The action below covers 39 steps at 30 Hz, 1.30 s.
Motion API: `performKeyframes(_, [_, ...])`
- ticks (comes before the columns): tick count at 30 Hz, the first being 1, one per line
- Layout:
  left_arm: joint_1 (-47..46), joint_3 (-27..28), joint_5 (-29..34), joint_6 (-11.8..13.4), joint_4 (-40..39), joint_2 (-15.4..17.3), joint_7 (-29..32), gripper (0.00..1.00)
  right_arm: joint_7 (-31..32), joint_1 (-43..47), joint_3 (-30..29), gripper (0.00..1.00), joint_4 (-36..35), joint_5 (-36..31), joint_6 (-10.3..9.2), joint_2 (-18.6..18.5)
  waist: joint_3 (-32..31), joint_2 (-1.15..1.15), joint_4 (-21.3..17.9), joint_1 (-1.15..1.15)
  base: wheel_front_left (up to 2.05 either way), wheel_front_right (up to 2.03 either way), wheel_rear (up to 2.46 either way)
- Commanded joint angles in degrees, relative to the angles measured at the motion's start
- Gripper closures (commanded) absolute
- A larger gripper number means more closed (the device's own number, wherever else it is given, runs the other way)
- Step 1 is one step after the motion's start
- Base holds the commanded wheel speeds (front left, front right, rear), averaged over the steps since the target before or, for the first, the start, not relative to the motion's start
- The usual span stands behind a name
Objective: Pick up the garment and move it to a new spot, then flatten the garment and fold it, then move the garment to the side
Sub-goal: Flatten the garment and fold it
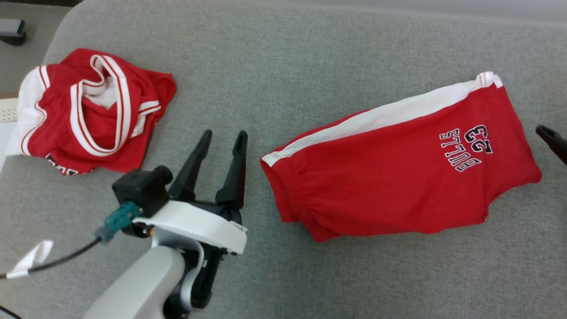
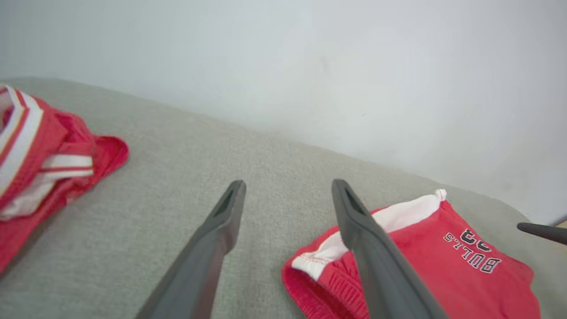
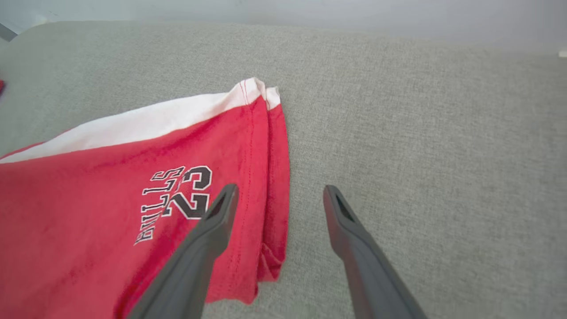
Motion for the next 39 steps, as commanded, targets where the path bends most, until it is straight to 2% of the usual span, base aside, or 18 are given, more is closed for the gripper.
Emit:
performKeyframes(1, [0.3,0.1,3.8,1.5,-0.6,0.1,-1.0,0.00,0.9,1.2,-1.1,0.00,0.5,1.1,-0.12,-0.1,-0.1,0.00,0.0,0.00,0.00,0.00,0.00])
performKeyframes(4, [1.5,1.1,11.9,4.2,-1.7,-0.9,-1.5,0.00,3.0,2.4,-4.0,0.00,2.4,2.9,-0.12,1.9,0.6,0.00,0.6,0.00,0.00,0.00,0.00])
performKeyframes(8, [4.5,3.4,19.7,4.3,-3.4,-4.1,-1.5,0.00,6.4,2.4,-7.0,0.00,4.2,3.0,-0.12,4.1,2.0,0.00,1.9,0.00,0.00,0.00,0.00])
performKeyframes(15, [9.2,7.0,23.4,0.7,-0.6,-9.1,-1.5,0.00,11.7,-0.4,-9.9,0.00,6.1,3.6,-0.12,8.7,3.1,0.00,4.1,0.00,0.00,0.00,0.00])
performKeyframes(25, [11.4,10.7,26.0,-4.9,4.5,-13.7,-1.5,0.00,17.7,0.0,-5.9,0.00,4.1,0.5,-0.12,10.8,2.6,0.00,5.6,0.00,0.00,0.00,0.00])
performKeyframes(27, [11.8,11.6,26.7,-5.6,5.3,-14.4,-1.5,0.00,17.3,0.3,-4.4,1.00,2.9,0.2,-0.12,10.6,2.2,0.00,5.2,0.00,0.00,0.00,0.00])
performKeyframes(32, [13.1,13.3,28.6,-7.3,7.5,-15.0,-1.5,0.00,11.5,0.9,-5.4,1.00,2.9,0.7,-0.12,11.0,-0.3,0.00,2.8,0.00,0.00,0.00,0.00])
performKeyframes(39, [17.9,14.4,32.3,-10.4,9.0,-13.7,-1.5,0.00,5.6,5.4,-10.4,1.00,5.3,3.2,-0.13,12.1,-6.2,0.00,-2.8,0.00,0.00,0.00,0.00])
